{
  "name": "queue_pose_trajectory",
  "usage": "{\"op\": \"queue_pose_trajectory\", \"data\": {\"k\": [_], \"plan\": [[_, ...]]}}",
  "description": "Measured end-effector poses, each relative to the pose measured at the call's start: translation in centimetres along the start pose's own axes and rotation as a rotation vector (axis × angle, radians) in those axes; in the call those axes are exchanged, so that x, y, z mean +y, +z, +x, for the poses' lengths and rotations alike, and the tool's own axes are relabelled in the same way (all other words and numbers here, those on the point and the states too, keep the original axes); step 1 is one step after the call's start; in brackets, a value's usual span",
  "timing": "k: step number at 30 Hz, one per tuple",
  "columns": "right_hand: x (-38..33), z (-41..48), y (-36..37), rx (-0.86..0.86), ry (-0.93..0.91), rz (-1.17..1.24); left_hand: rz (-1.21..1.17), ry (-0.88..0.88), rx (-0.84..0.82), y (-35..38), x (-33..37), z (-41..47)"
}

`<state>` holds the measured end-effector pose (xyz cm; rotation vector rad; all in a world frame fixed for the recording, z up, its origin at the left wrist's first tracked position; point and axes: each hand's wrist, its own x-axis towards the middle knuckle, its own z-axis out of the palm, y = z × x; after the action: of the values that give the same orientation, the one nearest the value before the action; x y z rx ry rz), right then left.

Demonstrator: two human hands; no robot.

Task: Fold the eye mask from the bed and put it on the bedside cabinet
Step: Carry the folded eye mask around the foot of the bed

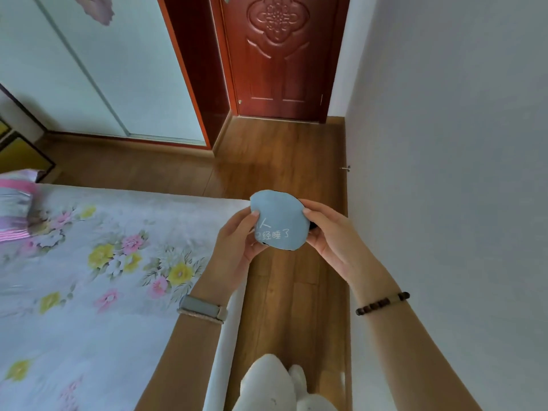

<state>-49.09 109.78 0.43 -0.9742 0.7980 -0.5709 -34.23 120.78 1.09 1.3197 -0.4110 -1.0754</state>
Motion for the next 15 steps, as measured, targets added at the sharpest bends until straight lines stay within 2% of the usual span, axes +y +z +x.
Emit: {"op": "queue_pose_trajectory", "data": {"k": [11, 15], "plan": [[-4.8, 16.6, 1.4, -0.024, -0.040, -0.199, -0.036, 0.053, 0.030, -0.8, 3.6, 15.4], [-6.9, 23.2, 2.9, -0.028, -0.022, -0.204, -0.030, 0.052, 0.029, -1.8, 6.1, 22.5]]}}
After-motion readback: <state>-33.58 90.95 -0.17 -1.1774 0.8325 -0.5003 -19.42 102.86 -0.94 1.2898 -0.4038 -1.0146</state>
